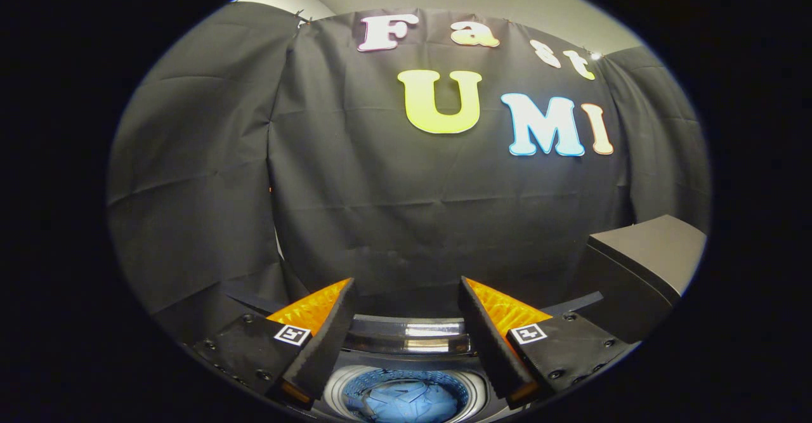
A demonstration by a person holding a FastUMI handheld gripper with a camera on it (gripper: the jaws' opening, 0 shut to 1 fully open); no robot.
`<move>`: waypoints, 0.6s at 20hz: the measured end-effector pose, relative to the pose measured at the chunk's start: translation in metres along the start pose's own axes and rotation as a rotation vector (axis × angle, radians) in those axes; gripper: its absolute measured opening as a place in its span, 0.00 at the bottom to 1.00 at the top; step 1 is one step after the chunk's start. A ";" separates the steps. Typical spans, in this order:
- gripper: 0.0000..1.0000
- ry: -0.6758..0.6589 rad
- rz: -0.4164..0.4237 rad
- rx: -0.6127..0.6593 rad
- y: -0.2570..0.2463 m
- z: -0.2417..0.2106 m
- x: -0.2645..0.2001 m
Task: Put the clothes into the washing machine and then close the washing machine lid.
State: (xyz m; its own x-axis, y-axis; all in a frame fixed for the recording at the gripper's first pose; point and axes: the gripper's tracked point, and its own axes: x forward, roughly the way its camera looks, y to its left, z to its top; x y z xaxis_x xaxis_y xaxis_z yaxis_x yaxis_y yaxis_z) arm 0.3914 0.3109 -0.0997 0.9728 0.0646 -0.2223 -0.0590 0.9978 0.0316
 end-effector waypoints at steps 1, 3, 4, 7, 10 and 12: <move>0.98 -0.001 0.003 0.002 0.001 -0.002 -0.003; 0.98 -0.007 0.008 -0.002 0.002 -0.006 -0.010; 0.98 -0.007 0.011 -0.005 0.003 -0.008 -0.012; 0.98 -0.001 0.028 -0.002 0.004 -0.019 -0.023; 0.98 0.028 0.049 -0.011 0.008 -0.035 -0.031; 0.98 0.065 0.059 -0.023 0.009 -0.051 -0.036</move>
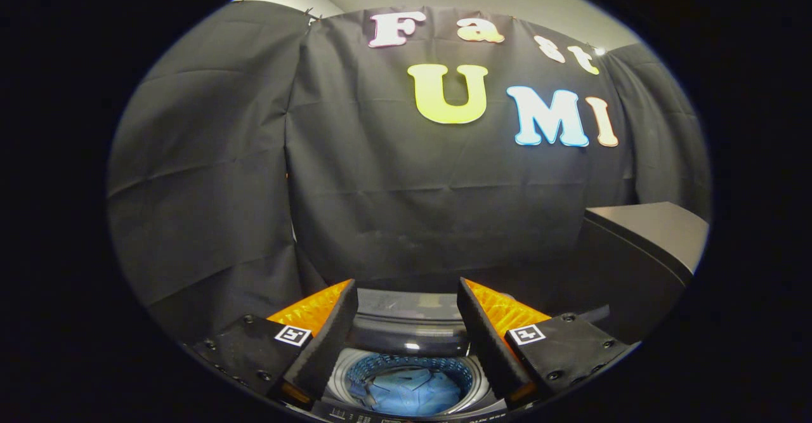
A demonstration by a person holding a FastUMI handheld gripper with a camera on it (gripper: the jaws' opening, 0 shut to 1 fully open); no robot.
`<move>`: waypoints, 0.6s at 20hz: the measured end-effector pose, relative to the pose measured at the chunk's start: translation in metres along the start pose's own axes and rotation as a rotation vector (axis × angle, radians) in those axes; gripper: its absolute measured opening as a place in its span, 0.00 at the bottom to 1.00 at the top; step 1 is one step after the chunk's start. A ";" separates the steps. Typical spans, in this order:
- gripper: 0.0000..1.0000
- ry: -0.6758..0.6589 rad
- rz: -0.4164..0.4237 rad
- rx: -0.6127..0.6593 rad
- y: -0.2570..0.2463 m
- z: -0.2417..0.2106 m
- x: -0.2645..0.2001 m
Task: Put the clothes into the washing machine and then close the washing machine lid.
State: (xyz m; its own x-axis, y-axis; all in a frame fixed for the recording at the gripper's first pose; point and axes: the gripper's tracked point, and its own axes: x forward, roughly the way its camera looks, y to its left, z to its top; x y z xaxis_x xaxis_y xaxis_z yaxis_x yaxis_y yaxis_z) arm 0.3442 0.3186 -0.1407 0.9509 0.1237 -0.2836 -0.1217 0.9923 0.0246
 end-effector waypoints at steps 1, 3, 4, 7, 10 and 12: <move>0.98 0.011 0.007 0.000 0.001 -0.008 -0.003; 0.98 0.021 0.021 -0.001 0.006 -0.017 -0.009; 0.98 0.023 0.027 -0.004 0.007 -0.022 -0.012; 0.98 0.028 0.044 -0.007 0.012 -0.025 -0.016; 0.98 0.039 0.051 0.007 0.012 -0.022 -0.022; 0.98 0.023 0.039 0.004 0.006 -0.009 -0.029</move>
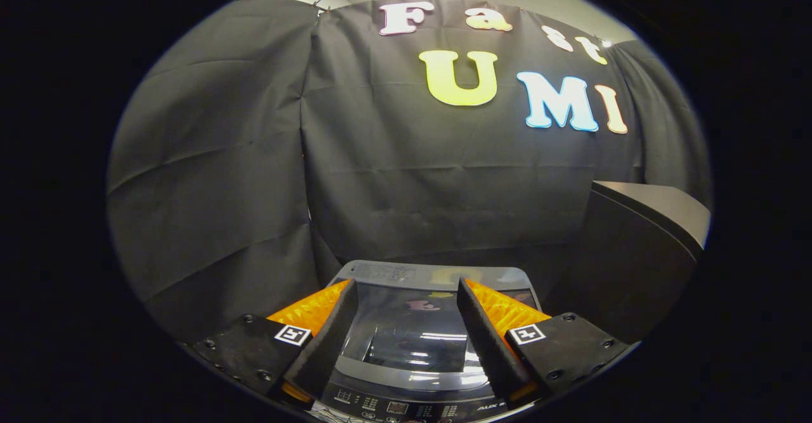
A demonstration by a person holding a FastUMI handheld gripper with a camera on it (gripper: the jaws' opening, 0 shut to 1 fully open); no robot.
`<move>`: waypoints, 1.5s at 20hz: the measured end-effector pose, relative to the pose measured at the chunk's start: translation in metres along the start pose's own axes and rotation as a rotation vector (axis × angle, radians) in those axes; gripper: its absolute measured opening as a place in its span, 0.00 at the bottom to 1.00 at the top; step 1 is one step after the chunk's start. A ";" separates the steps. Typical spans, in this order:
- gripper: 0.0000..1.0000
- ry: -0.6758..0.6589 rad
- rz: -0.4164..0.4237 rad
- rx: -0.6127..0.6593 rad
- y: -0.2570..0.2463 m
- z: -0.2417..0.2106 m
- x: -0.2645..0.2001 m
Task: Put the clothes into the washing machine and then close the washing machine lid.
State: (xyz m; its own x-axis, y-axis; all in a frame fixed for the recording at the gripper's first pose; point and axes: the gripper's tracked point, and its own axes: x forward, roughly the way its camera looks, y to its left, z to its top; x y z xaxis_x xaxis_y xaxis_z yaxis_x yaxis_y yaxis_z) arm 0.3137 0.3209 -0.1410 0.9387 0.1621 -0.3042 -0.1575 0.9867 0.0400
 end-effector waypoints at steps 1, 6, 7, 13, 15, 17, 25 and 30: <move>0.98 -0.010 -0.006 0.001 -0.003 0.007 -0.004; 0.98 -0.070 -0.054 0.063 -0.027 0.050 -0.029; 0.98 -0.079 -0.057 0.063 -0.032 0.059 -0.035; 0.97 -0.110 -0.056 -0.012 -0.073 0.078 -0.084; 0.97 -0.127 -0.044 0.003 -0.086 0.082 -0.104; 0.97 -0.138 -0.037 0.010 -0.098 0.085 -0.120; 0.98 -0.180 -0.068 0.031 -0.164 0.101 -0.183; 0.97 -0.198 -0.087 0.042 -0.194 0.103 -0.209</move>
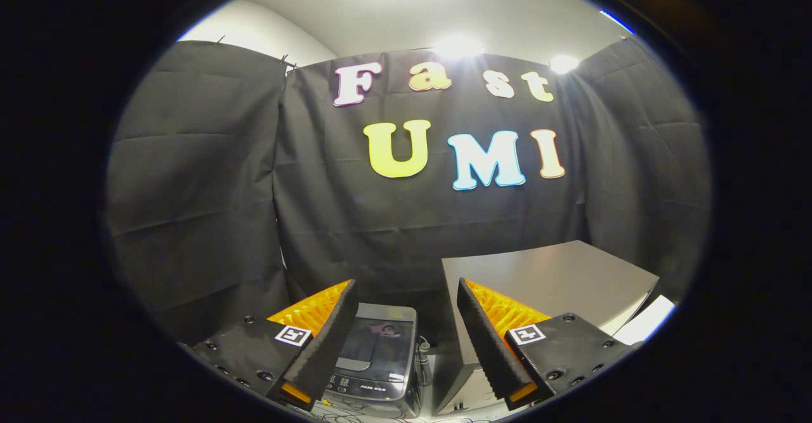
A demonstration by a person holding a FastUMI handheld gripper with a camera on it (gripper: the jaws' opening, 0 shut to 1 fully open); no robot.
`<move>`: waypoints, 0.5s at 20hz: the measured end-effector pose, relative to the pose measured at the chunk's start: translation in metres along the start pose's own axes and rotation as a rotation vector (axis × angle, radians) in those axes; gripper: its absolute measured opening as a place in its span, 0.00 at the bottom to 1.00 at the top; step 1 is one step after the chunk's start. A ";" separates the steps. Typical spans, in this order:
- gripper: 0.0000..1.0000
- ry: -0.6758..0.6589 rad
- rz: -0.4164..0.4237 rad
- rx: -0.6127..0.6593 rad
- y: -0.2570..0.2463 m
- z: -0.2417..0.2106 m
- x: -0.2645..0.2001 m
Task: Put the clothes into the washing machine and then close the washing machine lid.
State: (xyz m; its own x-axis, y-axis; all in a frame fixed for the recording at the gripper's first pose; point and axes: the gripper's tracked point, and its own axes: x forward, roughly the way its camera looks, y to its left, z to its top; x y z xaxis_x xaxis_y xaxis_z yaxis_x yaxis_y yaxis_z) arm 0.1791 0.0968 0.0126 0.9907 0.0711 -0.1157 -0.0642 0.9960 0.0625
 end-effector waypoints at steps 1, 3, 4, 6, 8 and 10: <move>0.97 -0.004 -0.003 -0.001 -0.005 0.002 -0.004; 0.97 -0.012 -0.009 -0.008 -0.016 0.004 -0.013; 0.97 -0.023 -0.012 -0.012 -0.022 0.008 -0.019; 0.97 -0.038 -0.015 -0.020 -0.032 0.011 -0.029; 0.97 -0.044 -0.019 -0.019 -0.041 0.011 -0.037; 0.97 -0.050 -0.012 -0.007 -0.046 0.013 -0.044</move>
